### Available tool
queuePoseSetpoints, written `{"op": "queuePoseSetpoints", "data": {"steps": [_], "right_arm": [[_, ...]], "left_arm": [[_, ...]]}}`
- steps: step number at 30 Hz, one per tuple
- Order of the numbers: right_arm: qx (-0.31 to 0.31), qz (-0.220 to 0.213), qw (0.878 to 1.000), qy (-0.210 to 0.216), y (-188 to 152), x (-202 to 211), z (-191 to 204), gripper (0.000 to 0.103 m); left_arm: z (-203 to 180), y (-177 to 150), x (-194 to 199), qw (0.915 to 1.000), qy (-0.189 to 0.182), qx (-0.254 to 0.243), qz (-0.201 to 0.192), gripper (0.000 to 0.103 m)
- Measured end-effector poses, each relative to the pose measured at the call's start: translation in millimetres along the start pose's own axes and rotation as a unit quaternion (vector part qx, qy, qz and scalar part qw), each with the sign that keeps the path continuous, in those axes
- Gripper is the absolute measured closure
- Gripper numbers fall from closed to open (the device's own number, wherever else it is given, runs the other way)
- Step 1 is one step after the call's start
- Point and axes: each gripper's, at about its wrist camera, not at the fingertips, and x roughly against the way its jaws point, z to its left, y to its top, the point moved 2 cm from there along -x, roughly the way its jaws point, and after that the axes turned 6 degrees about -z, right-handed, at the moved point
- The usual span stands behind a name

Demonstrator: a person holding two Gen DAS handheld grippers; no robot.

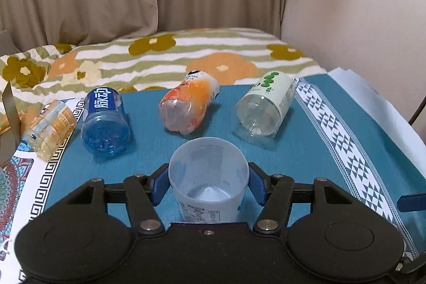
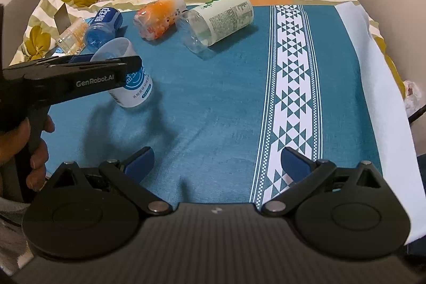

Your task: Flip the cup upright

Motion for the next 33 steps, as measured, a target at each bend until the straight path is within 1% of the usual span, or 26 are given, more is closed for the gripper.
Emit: {"op": "queuePoseSetpoints", "data": {"steps": [3,7,9,10,11,13,15,18,21,23,25,28,30,33], "right_arm": [[-0.001,-0.005,1.0,-0.001,2.4,4.6,0.6,0.0],[-0.001,-0.012,1.0,-0.005,4.9,9.9,-0.4,0.0],[-0.003,-0.014,1.0,-0.007,5.2,11.1,-1.5,0.0],[-0.003,-0.014,1.0,-0.008,5.2,11.6,-1.8,0.0],[-0.003,-0.014,1.0,-0.009,5.2,12.1,-2.3,0.0],[-0.003,-0.011,1.0,-0.011,6.3,14.5,-1.4,0.0],[-0.002,-0.009,1.0,-0.01,9.6,20.6,1.3,0.0],[0.001,-0.01,1.0,-0.009,19.5,33.3,6.6,0.0],[0.003,-0.009,1.0,-0.021,33.3,49.1,11.8,0.0],[0.001,-0.016,0.999,-0.03,43.1,60.7,14.8,0.0],[0.002,-0.019,0.999,-0.044,52.0,70.4,18.2,0.0],[0.0,-0.017,0.998,-0.062,59.5,78.8,24.0,0.0],[-0.004,-0.017,0.997,-0.069,60.7,81.9,27.2,0.0],[-0.013,-0.014,0.996,-0.081,58.0,82.2,31.7,0.0]], "left_arm": [[-0.6,4.3,-2.5,0.9999,0.002,-0.006,0.014,0.037],[-1.4,4.9,-3.2,0.9997,0.003,-0.013,0.021,0.035],[-2.7,3.3,-4.3,0.9994,0.009,-0.02,0.025,0.025],[-3.4,3.3,-4.2,0.9994,0.012,-0.023,0.024,0.015],[-3.6,2.8,-3.2,0.9994,0.013,-0.025,0.022,0.011],[-3.2,4.1,-0.5,0.9993,0.012,-0.027,0.022,0.011],[-1.5,8.2,4.9,0.9992,0.01,-0.023,0.03,0.011],[7.6,20.0,28.0,0.9994,0.007,-0.006,0.033,0.011],[19.4,31.7,57.3,0.999,0.004,0.017,0.041,0.01],[27.6,37.8,76.5,0.9985,0.002,0.031,0.045,0.005],[35.8,42.1,93.5,0.9979,0.001,0.041,0.051,0.003],[45.6,44.5,111.7,0.9969,0.007,0.045,0.064,0.0],[50.3,43.6,118.5,0.9962,0.015,0.044,0.074,0.0],[58.1,38.8,127.7,0.9959,0.021,0.043,0.077,0.0]]}}
